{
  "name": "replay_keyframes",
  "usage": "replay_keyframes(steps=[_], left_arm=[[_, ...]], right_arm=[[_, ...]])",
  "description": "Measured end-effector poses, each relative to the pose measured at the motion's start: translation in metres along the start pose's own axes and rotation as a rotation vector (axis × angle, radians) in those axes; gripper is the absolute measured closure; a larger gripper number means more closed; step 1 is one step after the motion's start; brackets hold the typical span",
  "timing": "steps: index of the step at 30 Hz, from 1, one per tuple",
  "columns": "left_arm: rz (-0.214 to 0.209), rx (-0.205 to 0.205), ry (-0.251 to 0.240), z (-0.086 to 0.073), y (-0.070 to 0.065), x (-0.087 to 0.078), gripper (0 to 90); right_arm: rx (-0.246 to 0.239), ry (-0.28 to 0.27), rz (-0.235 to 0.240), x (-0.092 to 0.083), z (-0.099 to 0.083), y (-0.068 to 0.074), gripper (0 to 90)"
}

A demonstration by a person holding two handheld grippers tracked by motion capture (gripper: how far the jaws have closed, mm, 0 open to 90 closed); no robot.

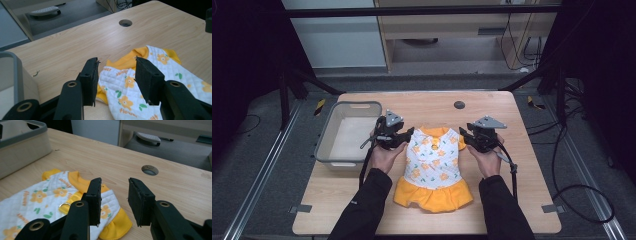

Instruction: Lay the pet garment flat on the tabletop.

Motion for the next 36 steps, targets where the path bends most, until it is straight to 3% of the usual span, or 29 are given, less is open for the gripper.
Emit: replay_keyframes(steps=[8, 16, 25, 30, 36], left_arm=[[-0.06, 0.015, -0.01, 0.0, -0.012, -0.034, 56.7], [-0.136, 0.023, 0.013, -0.02, -0.03, -0.071, 70.5], [-0.201, 0.016, 0.053, -0.05, -0.05, -0.1, 84.4], [-0.249, 0.017, 0.108, -0.079, -0.07, -0.108, 85.8], [-0.293, 0.029, 0.185, -0.111, -0.089, -0.106, 84.9]], right_arm=[[-0.009, -0.003, 0.048, -0.036, 0.011, 0.011, 63.8], [0.021, 0.027, 0.133, -0.073, -0.003, 0.025, 69.8], [0.055, 0.077, 0.231, -0.1, -0.027, 0.045, 89.7], [0.063, 0.13, 0.291, -0.111, -0.049, 0.064, 90.0], [0.033, 0.181, 0.346, -0.119, -0.071, 0.085, 90.0]])
Point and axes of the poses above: each handheld gripper's, and its own axes: x roughly forward along the jaws, z roughly out of its top, y roughly to its left, the point moved 10 cm from there along x, roughly forward along the jaws, and after that the axes turned 13 degrees about -y, right-handed, at the moved point
